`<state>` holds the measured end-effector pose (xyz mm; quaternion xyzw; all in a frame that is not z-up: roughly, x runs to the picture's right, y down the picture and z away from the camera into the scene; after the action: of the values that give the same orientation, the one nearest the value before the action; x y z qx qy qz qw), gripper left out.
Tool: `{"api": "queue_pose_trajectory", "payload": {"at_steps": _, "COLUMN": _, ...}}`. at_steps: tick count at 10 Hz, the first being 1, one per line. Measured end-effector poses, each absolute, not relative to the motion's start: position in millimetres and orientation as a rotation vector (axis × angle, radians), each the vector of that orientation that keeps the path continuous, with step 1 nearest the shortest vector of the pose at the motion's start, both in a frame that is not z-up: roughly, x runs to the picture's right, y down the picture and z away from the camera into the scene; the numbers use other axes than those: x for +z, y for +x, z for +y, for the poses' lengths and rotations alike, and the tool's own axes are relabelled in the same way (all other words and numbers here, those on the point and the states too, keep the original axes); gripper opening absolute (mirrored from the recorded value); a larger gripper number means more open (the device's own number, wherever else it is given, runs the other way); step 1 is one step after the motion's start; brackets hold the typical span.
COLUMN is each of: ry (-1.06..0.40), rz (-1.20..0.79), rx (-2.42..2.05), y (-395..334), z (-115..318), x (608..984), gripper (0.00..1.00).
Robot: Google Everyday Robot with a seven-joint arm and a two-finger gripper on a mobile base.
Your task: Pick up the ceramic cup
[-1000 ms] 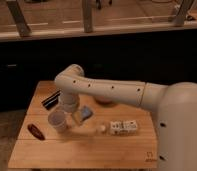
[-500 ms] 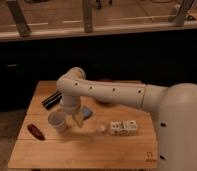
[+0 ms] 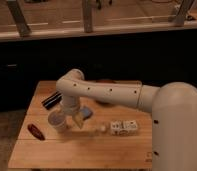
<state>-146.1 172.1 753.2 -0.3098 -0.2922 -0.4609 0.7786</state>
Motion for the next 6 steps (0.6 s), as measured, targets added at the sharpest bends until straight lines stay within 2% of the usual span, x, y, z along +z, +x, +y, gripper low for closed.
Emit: {"api": "queue_pose_trajectory", "payload": {"at_steps": 6, "ry": -0.622, "rz": -0.67, "rx": -1.024, "y": -149, "z": 163, "x": 767, "gripper": 0.8}}
